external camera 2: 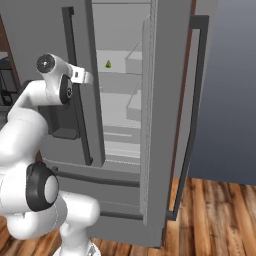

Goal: There is a bowl on the dining counter. Grab a lemon wedge from the fridge and place it in the bowl. Then get the liquor bottle and glass cup from the cabinet and place them next to the bowl.

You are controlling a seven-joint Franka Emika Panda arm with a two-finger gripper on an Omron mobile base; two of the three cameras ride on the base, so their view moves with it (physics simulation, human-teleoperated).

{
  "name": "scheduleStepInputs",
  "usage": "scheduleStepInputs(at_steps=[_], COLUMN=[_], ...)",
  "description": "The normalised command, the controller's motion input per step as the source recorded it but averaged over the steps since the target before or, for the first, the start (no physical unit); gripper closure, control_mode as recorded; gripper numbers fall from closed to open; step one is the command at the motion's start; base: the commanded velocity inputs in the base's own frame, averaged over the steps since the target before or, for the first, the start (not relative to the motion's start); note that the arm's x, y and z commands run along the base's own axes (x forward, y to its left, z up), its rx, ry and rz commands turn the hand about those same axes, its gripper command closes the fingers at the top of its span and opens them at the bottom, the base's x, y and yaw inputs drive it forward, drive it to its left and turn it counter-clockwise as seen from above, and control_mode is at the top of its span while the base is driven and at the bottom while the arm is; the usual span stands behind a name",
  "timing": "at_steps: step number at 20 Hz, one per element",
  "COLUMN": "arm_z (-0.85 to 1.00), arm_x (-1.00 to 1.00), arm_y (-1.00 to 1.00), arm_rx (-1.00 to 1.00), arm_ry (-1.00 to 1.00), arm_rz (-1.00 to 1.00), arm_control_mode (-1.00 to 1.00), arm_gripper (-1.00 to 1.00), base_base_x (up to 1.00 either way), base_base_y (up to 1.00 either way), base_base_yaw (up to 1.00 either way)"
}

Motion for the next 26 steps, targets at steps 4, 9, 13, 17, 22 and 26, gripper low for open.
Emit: scheduleStepInputs(at_steps=[4,9,13,17,22,26], arm_z=[0.00,0.00,0.00,-0.06,-0.06,0.00], arm_x=[-0.15,-0.67,-0.86,-0.97,-1.00,-0.96], arm_y=[0.42,0.41,0.64,0.63,0.70,0.86], arm_rx=[0.00,0.00,0.00,0.00,0.00,0.00], arm_ry=[0.00,0.00,0.00,-0.02,-0.01,0.01], arm_rz=[0.03,0.08,0.05,0.04,0.02,0.01], arm_control_mode=[-1.00,-1.00,-1.00,-1.00,-1.00,-1.00], arm_gripper=[1.00,1.00,1.00,1.00,1.00,-1.00], base_base_x=[0.00,0.00,0.00,0.00,0.00,0.00], base_base_y=[0.00,0.00,0.00,0.00,0.00,0.00], base_base_yaw=[0.00,0.00,0.00,0.00,0.00,0.00])
